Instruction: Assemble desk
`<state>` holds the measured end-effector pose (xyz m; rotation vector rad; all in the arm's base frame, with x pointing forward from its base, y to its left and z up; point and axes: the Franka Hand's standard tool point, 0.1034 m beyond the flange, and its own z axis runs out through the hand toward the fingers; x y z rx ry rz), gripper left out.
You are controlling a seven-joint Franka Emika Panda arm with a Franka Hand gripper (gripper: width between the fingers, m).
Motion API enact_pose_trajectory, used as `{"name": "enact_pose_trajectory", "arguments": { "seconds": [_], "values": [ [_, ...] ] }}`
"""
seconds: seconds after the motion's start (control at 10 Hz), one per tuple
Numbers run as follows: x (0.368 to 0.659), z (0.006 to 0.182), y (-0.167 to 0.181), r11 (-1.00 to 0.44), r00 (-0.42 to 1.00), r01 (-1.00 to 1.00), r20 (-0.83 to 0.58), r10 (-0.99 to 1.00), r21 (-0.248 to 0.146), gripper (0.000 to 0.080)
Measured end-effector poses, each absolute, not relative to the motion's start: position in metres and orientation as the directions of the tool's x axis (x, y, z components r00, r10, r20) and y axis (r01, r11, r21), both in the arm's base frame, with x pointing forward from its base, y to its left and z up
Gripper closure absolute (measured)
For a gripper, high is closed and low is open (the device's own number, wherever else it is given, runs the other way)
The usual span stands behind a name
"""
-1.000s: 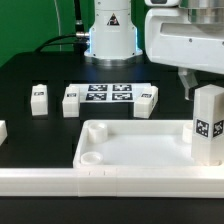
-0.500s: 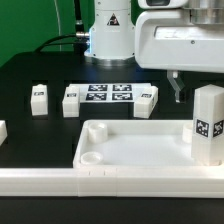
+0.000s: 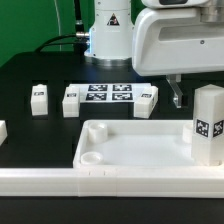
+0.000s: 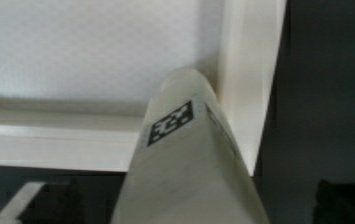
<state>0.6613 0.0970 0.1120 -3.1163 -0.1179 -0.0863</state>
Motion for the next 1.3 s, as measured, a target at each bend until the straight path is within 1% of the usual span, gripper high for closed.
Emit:
{"name": "enact_pose_trajectory", "arguments": {
  "seconds": [0.5, 0.6, 0.7, 0.8, 0.9, 1.0, 1.1, 1.3],
  "values": [
    [0.6601, 0.1105, 0.0965, -0.935, 0.933, 0.355, 0.055, 0.355, 0.007, 0.015],
    [0.66, 0.1104, 0.0966, -0.93, 0.928, 0.369, 0.055, 0.368, 0.007, 0.0171],
    [0.66, 0.1103, 0.0965, -0.93, 0.929, 0.366, 0.055, 0.366, 0.007, 0.0171],
    [0.66, 0.1102, 0.0965, -0.93, 0.929, 0.366, 0.055, 0.366, 0.007, 0.0337],
    [0.66, 0.1102, 0.0966, -0.935, 0.933, 0.355, 0.055, 0.354, 0.006, 0.0337],
    [0.66, 0.1102, 0.0966, -0.938, 0.936, 0.347, 0.055, 0.347, 0.005, 0.0512],
    [0.66, 0.1102, 0.0966, -0.938, 0.936, 0.347, 0.055, 0.347, 0.005, 0.0511],
    [0.6599, 0.1101, 0.0969, -0.98, 0.978, 0.201, 0.056, 0.2, -0.007, 0.0511]
  ]
}}
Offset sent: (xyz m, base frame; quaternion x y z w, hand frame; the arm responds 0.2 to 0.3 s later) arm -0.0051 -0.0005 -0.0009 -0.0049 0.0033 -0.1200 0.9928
